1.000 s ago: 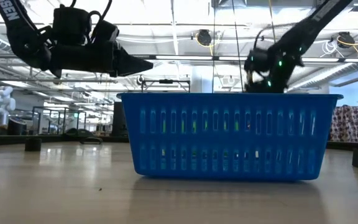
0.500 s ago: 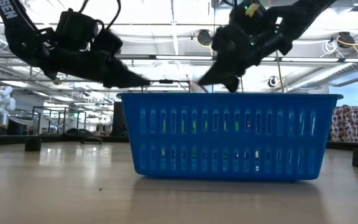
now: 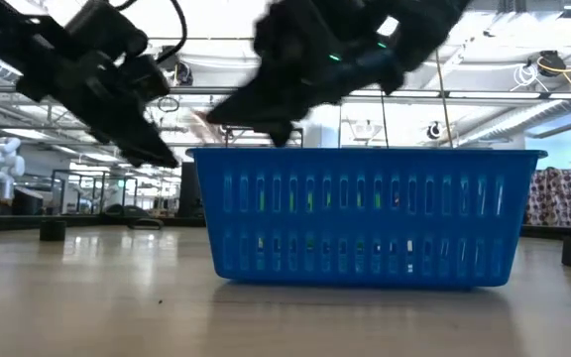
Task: Sort rubber bands into baskets
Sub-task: Put the orange rubberband into the red bin
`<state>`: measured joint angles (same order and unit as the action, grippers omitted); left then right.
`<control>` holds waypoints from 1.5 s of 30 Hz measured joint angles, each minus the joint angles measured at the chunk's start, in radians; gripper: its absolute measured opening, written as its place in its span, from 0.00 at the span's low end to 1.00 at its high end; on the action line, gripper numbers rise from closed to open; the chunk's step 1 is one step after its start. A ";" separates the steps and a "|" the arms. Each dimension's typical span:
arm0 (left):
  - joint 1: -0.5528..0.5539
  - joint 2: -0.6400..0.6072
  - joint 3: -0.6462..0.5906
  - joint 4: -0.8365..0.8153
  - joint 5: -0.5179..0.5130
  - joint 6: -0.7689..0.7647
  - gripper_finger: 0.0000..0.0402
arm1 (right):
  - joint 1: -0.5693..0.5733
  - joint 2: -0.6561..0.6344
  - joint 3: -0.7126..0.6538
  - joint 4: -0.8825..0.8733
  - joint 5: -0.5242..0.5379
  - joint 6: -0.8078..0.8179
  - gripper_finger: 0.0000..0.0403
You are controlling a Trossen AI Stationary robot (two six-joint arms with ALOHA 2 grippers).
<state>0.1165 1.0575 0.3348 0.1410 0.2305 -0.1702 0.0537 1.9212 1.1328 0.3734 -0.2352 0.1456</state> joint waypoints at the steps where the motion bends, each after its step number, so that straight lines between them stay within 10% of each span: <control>1: -0.009 -0.028 0.003 -0.046 -0.016 -0.025 0.30 | 0.016 0.033 0.046 -0.011 0.000 -0.015 0.00; 11: -0.052 -0.171 0.005 -0.384 -0.299 -0.191 0.30 | 0.133 0.401 0.558 -0.015 0.001 -0.103 0.00; 26: -0.051 -0.171 0.005 -0.391 -0.496 -0.190 0.30 | 0.149 0.872 1.200 -0.010 0.046 -0.185 0.00; 45: -0.051 -0.171 0.005 -0.396 -0.497 -0.183 0.30 | 0.148 0.908 1.215 -0.026 0.107 -0.131 0.01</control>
<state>0.0650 0.8867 0.3393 -0.2554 -0.2668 -0.3527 0.2020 2.8296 2.3474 0.3470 -0.1284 0.0148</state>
